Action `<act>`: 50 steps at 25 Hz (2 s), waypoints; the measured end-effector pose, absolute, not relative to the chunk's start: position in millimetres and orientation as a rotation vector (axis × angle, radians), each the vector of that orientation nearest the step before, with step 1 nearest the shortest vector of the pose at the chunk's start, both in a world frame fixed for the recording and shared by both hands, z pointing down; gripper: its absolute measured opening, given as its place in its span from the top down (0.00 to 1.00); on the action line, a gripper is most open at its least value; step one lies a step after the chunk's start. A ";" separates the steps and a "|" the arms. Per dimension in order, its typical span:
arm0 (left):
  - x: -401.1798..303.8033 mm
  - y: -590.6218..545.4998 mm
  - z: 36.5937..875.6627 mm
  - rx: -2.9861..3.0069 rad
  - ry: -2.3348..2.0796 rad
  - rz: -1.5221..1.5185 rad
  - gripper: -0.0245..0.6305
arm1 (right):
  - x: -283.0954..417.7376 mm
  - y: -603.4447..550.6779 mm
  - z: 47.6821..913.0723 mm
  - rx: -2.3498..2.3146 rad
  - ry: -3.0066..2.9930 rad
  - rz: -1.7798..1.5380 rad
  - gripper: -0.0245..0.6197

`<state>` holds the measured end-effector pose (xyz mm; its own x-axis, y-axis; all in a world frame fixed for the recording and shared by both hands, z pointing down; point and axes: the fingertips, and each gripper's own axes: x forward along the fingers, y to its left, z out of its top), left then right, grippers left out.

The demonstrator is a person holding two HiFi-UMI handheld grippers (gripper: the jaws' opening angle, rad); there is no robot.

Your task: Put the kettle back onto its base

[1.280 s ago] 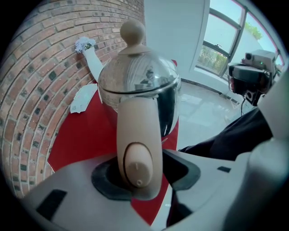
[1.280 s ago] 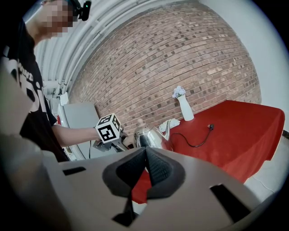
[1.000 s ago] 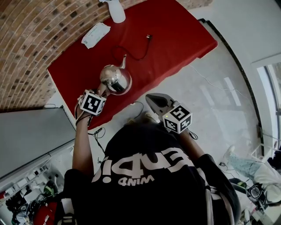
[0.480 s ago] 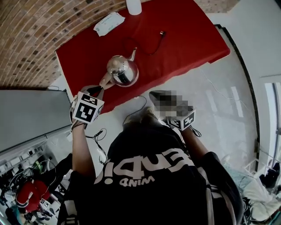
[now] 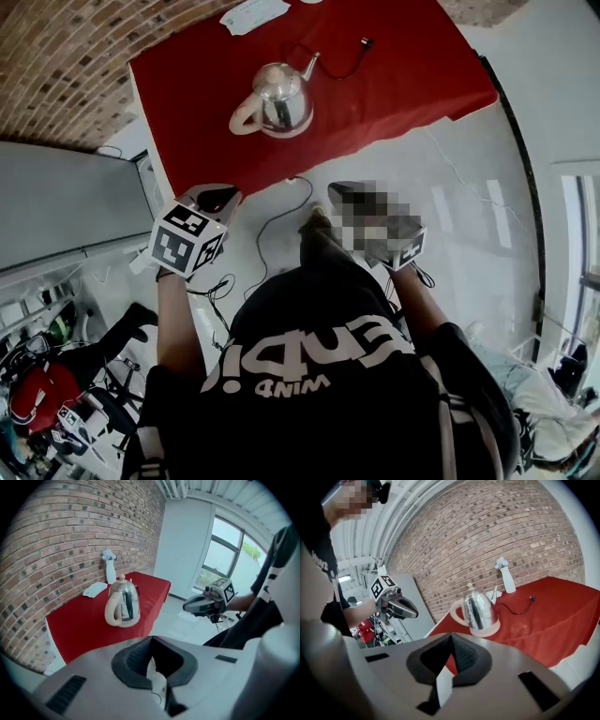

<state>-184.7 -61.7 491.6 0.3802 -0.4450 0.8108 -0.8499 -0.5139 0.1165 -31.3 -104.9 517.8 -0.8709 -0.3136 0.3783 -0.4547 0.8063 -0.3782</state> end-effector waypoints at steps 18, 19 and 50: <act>-136.0 130.7 455.4 2.355 -1.312 0.548 0.95 | -37.9 110.1 446.9 0.611 -2.783 0.480 0.93; -134.0 132.1 449.4 2.379 -1.343 0.530 0.95 | -35.9 114.6 444.4 0.608 -2.793 0.479 0.93; -80.2 176.1 429.7 2.427 -1.539 0.497 0.95 | 13.0 176.9 435.5 0.600 -2.858 0.457 0.93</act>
